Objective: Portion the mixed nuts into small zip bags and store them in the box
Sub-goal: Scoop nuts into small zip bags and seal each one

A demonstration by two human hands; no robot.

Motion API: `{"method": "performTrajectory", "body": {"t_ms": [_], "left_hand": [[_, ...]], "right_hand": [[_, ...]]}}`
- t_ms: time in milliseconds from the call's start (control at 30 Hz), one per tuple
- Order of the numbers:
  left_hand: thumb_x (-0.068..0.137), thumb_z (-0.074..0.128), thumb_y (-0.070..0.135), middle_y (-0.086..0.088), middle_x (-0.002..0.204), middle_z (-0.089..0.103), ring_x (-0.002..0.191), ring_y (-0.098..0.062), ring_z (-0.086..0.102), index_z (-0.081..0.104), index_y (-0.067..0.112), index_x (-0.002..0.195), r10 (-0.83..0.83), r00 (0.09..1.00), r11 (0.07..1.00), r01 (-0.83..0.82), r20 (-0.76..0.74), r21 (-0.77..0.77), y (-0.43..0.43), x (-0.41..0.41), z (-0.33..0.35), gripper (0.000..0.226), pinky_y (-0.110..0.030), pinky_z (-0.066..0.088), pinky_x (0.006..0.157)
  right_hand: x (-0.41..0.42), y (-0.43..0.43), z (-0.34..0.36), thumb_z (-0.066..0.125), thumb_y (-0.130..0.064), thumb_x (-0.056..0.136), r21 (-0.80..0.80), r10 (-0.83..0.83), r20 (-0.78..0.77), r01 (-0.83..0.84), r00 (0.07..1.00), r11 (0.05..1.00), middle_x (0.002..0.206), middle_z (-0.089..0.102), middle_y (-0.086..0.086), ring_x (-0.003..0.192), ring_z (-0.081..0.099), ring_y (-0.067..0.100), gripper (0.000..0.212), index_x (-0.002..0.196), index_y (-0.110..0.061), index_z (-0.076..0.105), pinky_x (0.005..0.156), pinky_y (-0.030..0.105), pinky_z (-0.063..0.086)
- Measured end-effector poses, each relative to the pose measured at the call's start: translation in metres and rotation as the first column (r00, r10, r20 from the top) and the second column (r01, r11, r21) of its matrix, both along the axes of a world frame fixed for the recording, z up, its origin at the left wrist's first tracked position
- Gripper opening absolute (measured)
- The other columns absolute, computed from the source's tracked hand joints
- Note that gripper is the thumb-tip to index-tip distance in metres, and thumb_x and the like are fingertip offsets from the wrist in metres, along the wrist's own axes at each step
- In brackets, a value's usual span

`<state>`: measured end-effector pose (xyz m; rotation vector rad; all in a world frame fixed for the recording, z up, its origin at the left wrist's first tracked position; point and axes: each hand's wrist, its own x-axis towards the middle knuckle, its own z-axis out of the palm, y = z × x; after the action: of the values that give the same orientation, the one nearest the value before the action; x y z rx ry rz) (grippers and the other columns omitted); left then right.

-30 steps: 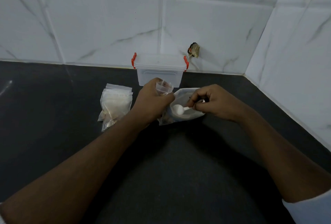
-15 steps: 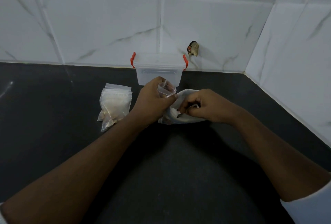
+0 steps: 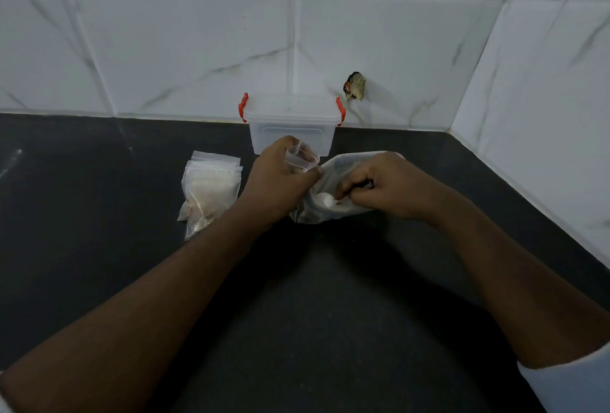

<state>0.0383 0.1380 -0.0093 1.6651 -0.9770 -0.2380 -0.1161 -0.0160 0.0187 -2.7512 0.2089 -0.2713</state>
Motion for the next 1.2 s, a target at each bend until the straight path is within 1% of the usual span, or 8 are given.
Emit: {"method": "performTrajectory", "body": {"t_ms": [200, 333, 467, 600, 767, 900, 1067, 1200], "left_hand": [[0.090, 0.076, 0.027, 0.016, 0.102, 0.064, 0.094, -0.001, 0.061, 0.061, 0.029, 0.104, -0.049, 0.996, 0.994, 0.042, 0.073, 0.097, 0.000, -0.001, -0.002, 0.021, -0.012, 0.044, 0.072], [0.090, 0.076, 0.027, 0.020, 0.098, 0.058, 0.088, 0.003, 0.058, 0.056, 0.034, 0.105, -0.112, 0.989, 0.976, 0.091, 0.097, 0.196, 0.000, -0.003, -0.003, 0.026, -0.011, 0.042, 0.066], [0.090, 0.076, 0.027, 0.020, 0.100, 0.056, 0.085, 0.003, 0.057, 0.056, 0.032, 0.109, -0.118, 0.986, 0.973, 0.091, 0.117, 0.211, 0.000, -0.004, -0.004, 0.028, -0.009, 0.042, 0.061], [0.091, 0.075, 0.026, 0.020, 0.099, 0.059, 0.088, 0.002, 0.059, 0.058, 0.033, 0.105, -0.078, 0.990, 0.985, 0.059, 0.117, 0.162, 0.001, -0.003, -0.003, 0.024, -0.011, 0.044, 0.066], [0.091, 0.075, 0.026, 0.020, 0.097, 0.060, 0.091, 0.001, 0.060, 0.058, 0.031, 0.105, -0.026, 0.994, 0.996, 0.016, 0.109, 0.087, 0.003, -0.005, -0.003, 0.022, -0.012, 0.044, 0.070], [0.091, 0.074, 0.029, 0.015, 0.109, 0.060, 0.092, -0.003, 0.063, 0.059, 0.027, 0.118, -0.092, 0.990, 0.973, 0.066, 0.108, 0.221, 0.001, -0.005, -0.004, 0.030, -0.016, 0.052, 0.069], [0.092, 0.073, 0.030, 0.014, 0.112, 0.058, 0.089, -0.004, 0.062, 0.057, 0.025, 0.125, -0.096, 0.990, 0.962, 0.065, 0.104, 0.267, -0.001, -0.004, -0.005, 0.037, -0.016, 0.052, 0.067], [0.092, 0.073, 0.031, 0.011, 0.117, 0.059, 0.088, -0.001, 0.060, 0.055, 0.025, 0.129, -0.119, 0.988, 0.951, 0.086, 0.096, 0.296, -0.002, -0.003, -0.006, 0.041, -0.016, 0.051, 0.070]], "right_hand": [[0.006, 0.009, -0.003, 0.064, -0.014, 0.093, -0.042, 0.057, -0.065, -0.059, 0.996, 0.997, 0.110, 0.077, -0.016, 0.095, 0.067, -0.003, 0.028, 0.109, -0.029, 0.081, 0.089, 0.021, 0.051], [-0.006, -0.007, 0.006, 0.063, -0.008, 0.088, -0.090, -0.023, -0.037, 0.020, 0.999, 0.996, 0.100, 0.078, -0.010, 0.089, 0.069, 0.003, 0.031, 0.103, -0.026, 0.083, 0.085, 0.033, 0.055], [-0.016, -0.017, 0.015, 0.063, -0.005, 0.087, 0.002, -0.084, -0.008, 0.084, 0.996, 0.996, 0.100, 0.077, -0.013, 0.091, 0.066, -0.004, 0.031, 0.098, -0.026, 0.083, 0.077, 0.018, 0.049], [-0.012, -0.021, 0.009, 0.064, -0.003, 0.087, -0.062, -0.090, -0.042, 0.087, 0.995, 0.994, 0.092, 0.066, -0.020, 0.082, 0.057, -0.014, 0.032, 0.108, -0.023, 0.079, 0.068, 0.003, 0.038], [-0.005, -0.025, -0.002, 0.062, -0.004, 0.093, -0.138, -0.117, 0.129, 0.135, 0.985, 0.981, 0.107, 0.070, -0.009, 0.090, 0.060, 0.003, 0.033, 0.116, -0.021, 0.078, 0.077, 0.009, 0.041], [-0.011, -0.022, 0.004, 0.064, -0.009, 0.090, -0.059, -0.153, 0.055, 0.156, 0.987, 0.986, 0.103, 0.073, -0.008, 0.085, 0.065, 0.007, 0.032, 0.108, -0.028, 0.080, 0.073, 0.028, 0.052], [-0.014, -0.022, 0.010, 0.066, -0.012, 0.087, -0.072, -0.160, -0.043, 0.157, 0.986, 0.985, 0.103, 0.074, -0.010, 0.087, 0.068, 0.007, 0.027, 0.101, -0.030, 0.082, 0.080, 0.033, 0.057], [-0.012, -0.023, 0.006, 0.066, -0.011, 0.091, -0.051, -0.204, 0.013, 0.204, 0.979, 0.978, 0.109, 0.074, -0.006, 0.092, 0.066, 0.002, 0.027, 0.110, -0.024, 0.081, 0.081, 0.024, 0.052]]}}
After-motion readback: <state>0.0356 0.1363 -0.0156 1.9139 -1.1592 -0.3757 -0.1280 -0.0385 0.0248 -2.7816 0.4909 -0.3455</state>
